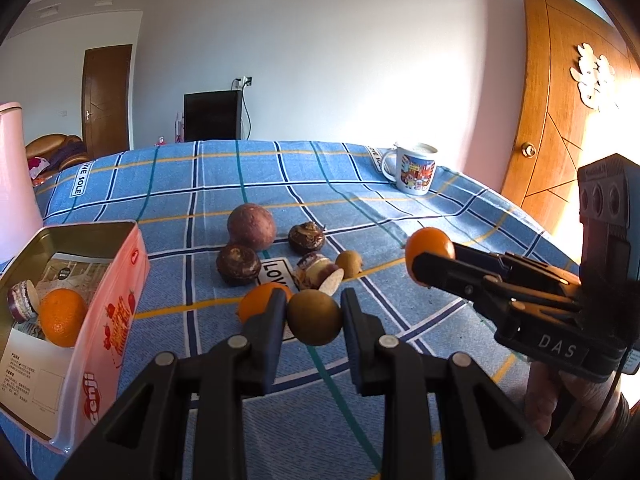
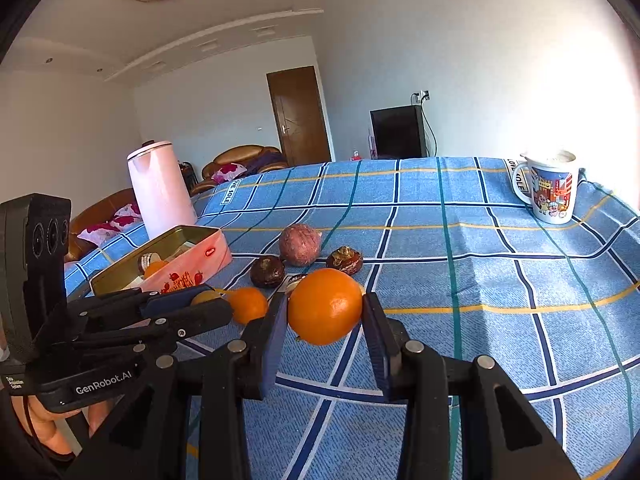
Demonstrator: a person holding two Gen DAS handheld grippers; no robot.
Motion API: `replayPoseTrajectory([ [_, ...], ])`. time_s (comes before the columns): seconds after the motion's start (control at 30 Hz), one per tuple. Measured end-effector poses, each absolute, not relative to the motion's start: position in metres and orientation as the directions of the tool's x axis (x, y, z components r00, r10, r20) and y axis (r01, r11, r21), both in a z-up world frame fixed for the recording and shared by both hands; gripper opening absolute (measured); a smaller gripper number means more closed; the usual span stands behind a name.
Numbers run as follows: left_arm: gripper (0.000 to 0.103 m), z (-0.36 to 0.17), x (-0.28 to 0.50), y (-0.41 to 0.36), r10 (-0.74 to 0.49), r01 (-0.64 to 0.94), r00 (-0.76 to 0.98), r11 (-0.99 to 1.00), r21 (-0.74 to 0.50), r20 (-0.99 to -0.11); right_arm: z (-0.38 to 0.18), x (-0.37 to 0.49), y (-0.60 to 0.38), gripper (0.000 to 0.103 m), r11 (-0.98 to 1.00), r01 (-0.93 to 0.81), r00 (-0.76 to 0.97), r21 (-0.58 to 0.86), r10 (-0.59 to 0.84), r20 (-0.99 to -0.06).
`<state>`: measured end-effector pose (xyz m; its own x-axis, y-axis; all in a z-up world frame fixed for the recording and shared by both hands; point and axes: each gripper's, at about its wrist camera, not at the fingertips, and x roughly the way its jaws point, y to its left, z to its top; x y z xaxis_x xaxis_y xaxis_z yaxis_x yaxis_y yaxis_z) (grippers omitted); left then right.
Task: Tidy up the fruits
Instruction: 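Carry the orange and kiwi into the tin box and open both tools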
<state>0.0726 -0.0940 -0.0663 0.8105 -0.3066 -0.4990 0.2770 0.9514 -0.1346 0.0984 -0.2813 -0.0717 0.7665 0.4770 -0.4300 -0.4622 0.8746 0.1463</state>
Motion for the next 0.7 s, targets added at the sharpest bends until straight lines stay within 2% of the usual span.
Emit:
replayPoseTrajectory([
  [0.7,0.029,-0.060,0.058,-0.091,-0.282,0.261,0.869,0.959,-0.107,-0.406,-0.066,0.076,-0.283,0.040,0.867,-0.488,0.811,0.101,0.493,-0.314],
])
